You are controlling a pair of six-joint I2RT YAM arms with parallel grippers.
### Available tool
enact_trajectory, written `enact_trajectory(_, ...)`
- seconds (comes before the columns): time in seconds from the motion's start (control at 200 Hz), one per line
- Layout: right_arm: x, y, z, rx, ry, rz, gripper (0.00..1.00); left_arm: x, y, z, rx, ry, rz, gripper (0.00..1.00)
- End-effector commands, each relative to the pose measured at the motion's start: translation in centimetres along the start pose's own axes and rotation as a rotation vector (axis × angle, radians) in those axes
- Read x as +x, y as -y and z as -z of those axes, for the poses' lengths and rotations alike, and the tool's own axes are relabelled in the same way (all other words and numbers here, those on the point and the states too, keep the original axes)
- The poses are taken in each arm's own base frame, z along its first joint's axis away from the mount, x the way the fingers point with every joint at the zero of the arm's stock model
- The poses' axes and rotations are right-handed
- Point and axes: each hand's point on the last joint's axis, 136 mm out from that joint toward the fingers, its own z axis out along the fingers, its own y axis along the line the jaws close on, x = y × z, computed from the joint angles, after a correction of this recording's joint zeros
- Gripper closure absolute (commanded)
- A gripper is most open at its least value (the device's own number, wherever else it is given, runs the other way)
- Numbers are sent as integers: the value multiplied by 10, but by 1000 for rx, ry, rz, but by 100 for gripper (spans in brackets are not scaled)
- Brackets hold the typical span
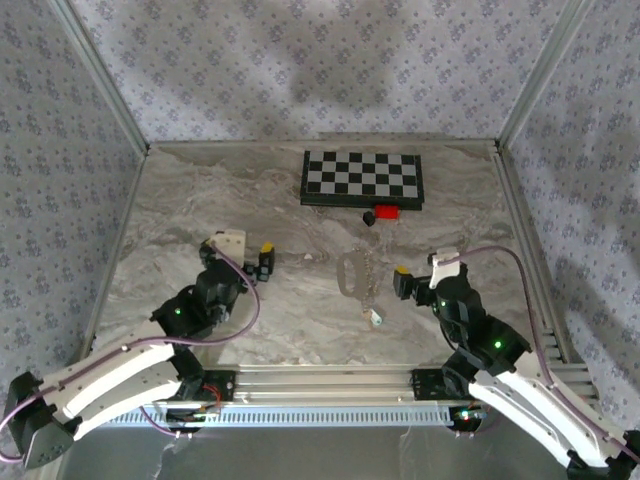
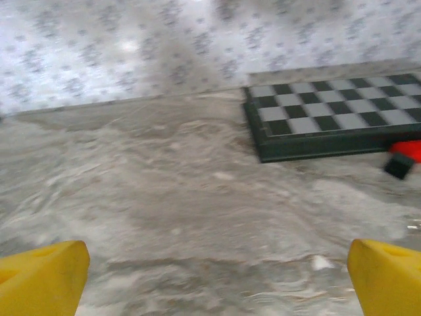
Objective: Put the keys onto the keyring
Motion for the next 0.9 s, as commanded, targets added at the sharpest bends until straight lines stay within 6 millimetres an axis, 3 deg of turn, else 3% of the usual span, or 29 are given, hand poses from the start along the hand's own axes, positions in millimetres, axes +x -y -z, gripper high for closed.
enact_trajectory(0.0, -13, 30, 7, 146, 47, 21, 1, 14, -45, 4, -184, -38, 30, 0)
enact_trajectory(0.12, -13, 46, 7, 223, 52, 24, 0, 25, -77, 8, -318, -55, 42, 0)
enact_trajectory(0.235, -11, 59, 8, 283, 49, 16, 0, 34, -95, 12, -398, -56, 2, 0)
enact_trajectory(0.41, -8, 61, 5, 282, 40, 46, 0, 46, -109, 14, -449, -58, -4, 0)
enact_trajectory(0.62, -5, 63, 0, 290, 70, 123, 0, 38, -123, 21, -481, 12, -30, 0)
enact_trajectory(0.895, 18, 58, -16, 267, 80, 216, 0, 53, -133, -5, -487, -50, -63, 0)
